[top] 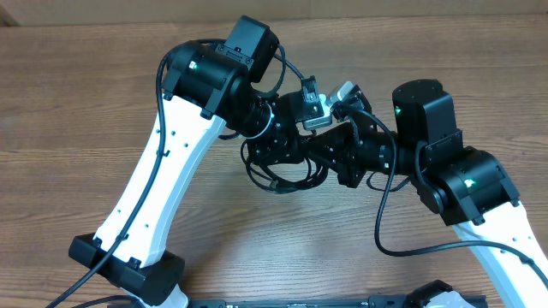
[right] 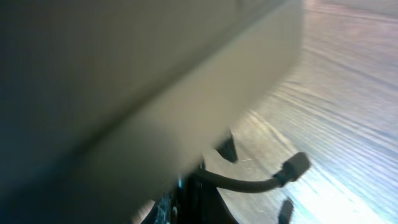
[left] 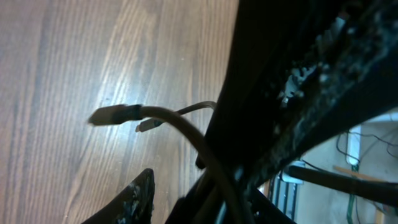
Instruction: Untangle cables
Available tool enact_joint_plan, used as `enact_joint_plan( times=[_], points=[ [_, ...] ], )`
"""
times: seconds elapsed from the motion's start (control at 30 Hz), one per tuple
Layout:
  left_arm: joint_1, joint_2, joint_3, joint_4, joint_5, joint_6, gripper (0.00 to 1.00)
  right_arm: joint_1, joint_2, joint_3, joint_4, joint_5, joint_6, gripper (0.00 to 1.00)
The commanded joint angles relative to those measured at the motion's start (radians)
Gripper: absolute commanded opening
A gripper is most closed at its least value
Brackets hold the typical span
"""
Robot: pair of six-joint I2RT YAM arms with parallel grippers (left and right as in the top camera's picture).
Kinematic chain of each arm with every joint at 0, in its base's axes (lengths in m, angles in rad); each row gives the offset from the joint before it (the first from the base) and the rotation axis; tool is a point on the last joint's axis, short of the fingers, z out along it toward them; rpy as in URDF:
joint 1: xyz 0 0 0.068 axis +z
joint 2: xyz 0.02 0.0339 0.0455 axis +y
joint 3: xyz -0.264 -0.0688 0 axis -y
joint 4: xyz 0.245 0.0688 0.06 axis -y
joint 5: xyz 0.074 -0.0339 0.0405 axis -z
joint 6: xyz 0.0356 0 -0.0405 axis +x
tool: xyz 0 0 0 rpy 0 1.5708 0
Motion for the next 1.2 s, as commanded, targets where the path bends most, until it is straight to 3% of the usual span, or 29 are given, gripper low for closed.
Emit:
enact_joint_plan(
  times=[0.0,0.43,1.0,1.1,1.17],
  points=[
    [0.043,-0.064,0.003,-0.010,-0.053,-0.055,0.04,-0.032,-0.020,0.040,0.004,0.227,0.005,0.04],
    [0.078,-0.243,0.003,0.072,-0.127,-0.171,0.05,-0.254,-0.018,0.040,-0.041,0.252,0.004,0.07],
    [0.078,-0.289,0.003,0.079,-0.189,-0.245,0.04,-0.283,-0.018,0.040,-0.035,0.351,0.005,0.04],
    [0.078,-0.289,0.003,0.078,-0.188,-0.324,0.04,-0.283,-0.018,0.040,-0.021,0.455,0.005,0.04],
    [0.078,-0.293,0.003,0.079,-0.184,-0.438,0.04,-0.283,-0.018,0.040,-0.008,0.531,0.004,0.04]
  ],
)
